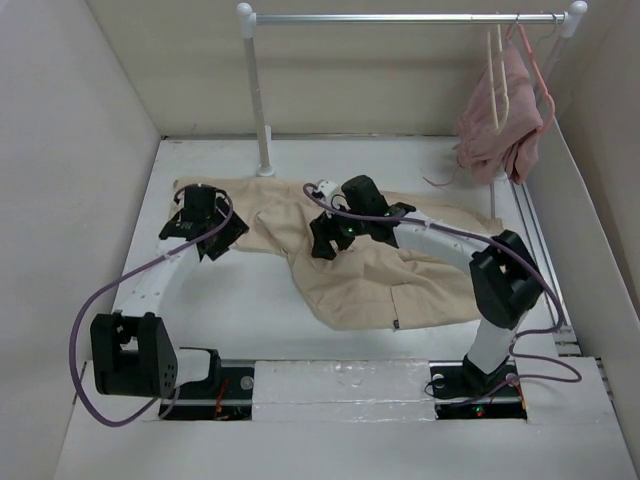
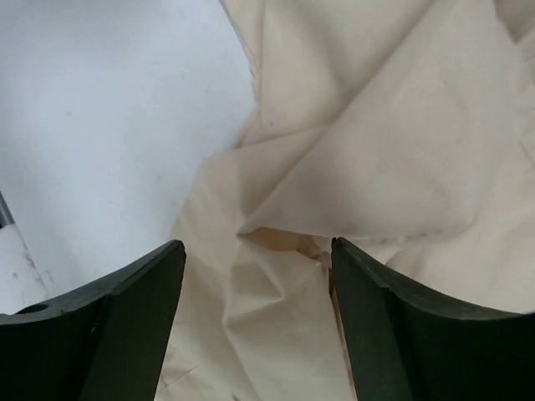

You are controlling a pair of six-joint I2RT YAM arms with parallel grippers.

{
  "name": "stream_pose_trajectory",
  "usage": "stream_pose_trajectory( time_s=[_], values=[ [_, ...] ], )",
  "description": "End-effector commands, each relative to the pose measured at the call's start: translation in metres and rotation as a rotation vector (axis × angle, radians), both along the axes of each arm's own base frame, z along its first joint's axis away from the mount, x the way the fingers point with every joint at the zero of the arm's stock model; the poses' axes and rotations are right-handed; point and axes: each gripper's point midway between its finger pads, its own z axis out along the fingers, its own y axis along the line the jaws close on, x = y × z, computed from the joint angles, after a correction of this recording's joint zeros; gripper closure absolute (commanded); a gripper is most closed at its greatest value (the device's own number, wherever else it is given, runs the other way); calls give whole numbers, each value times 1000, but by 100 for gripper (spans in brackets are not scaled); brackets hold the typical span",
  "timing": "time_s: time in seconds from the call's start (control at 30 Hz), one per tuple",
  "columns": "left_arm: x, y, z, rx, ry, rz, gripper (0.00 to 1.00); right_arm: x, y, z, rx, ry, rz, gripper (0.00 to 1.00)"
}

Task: Place the trousers on the hanger
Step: Flatten out the trousers at the center of the board.

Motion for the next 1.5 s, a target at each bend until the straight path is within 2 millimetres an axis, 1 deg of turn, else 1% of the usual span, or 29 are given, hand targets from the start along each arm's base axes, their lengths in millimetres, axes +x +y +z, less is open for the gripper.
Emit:
stream_pose_trajectory(
  time_s=[0.0,0.03,0.07,0.13,0.17,0.23,0.27,0.3,0.33,0.37,0.4,0.43,0.47,0.53,0.57,0.6,0.67,0.7,0.73,0.77,0.8,0.97,1.03,1.13,1.17,1.23,1.3,1.33,1.47],
  values=[
    [53,-34,27,-217,-174,5,39,-4,2,46,38,-113,-24,21],
    [53,-34,27,-218,-174,5,39,-4,2,46,38,-113,-24,21],
    [63,-38,19,-237,-162,10,39,-11,2,43,33,-106,-18,19],
    [71,-45,13,-291,-142,25,39,-19,0,49,42,-113,-8,18],
    [80,-47,9,-303,-137,35,39,-27,-1,44,33,-102,1,18],
    [90,-49,7,-331,-133,57,39,-36,-2,49,41,-110,11,18],
    [100,-51,6,-341,-135,63,39,-43,1,50,44,-107,22,18],
    [103,-52,5,-352,-128,77,40,-46,-4,47,34,-105,14,18],
    [109,-53,8,-375,-127,99,40,-53,-3,53,45,-120,25,18],
    [112,-54,1,-381,-115,111,40,-60,-1,55,61,-103,21,18],
    [116,-54,1,-390,-115,123,40,-62,-4,52,55,-98,13,18],
    [118,-54,1,-401,-113,136,44,-68,-2,53,57,-101,26,18],
    [123,-56,0,-422,-115,156,45,-75,-2,57,64,-101,33,18],
    [126,-55,-4,-433,-107,183,52,-82,-3,56,57,-100,35,18],
    [128,-56,-7,-451,-102,204,53,-86,-4,59,60,-102,38,18],
    [128,-55,-11,-452,-93,214,60,-86,-5,60,58,-108,31,18],
    [128,-54,-22,-444,-53,239,61,-88,-9,60,56,-107,23,18],
    [128,-53,-26,-439,-38,250,65,-88,-11,64,61,-116,15,18],
    [129,-52,-27,-432,-32,260,66,-88,-13,66,61,-121,13,18],
    [126,-50,-34,-421,-3,271,66,-90,-15,65,55,-118,15,18],
    [126,-49,-36,-414,3,278,66,-87,-18,69,60,-126,5,18],
    [125,-44,-41,-391,23,304,66,-81,-27,74,66,-132,-18,18],
    [124,-41,-41,-367,25,309,65,-82,-28,75,70,-135,-14,18],
    [121,-35,-43,-331,33,317,62,-78,-37,74,66,-131,-40,18],
    [121,-34,-42,-324,28,317,61,-80,-39,78,74,-138,-39,18],
    [119,-32,-45,-311,34,317,58,-80,-44,78,81,-134,-45,18],
    [121,-32,-43,-307,19,304,56,-76,-51,84,94,-142,-64,18],
    [121,-33,-43,-312,18,299,56,-79,-53,80,87,-135,-61,18],
    [127,-40,-45,-341,13,274,58,-80,-57,78,86,-128,-66,18]
  ],
)
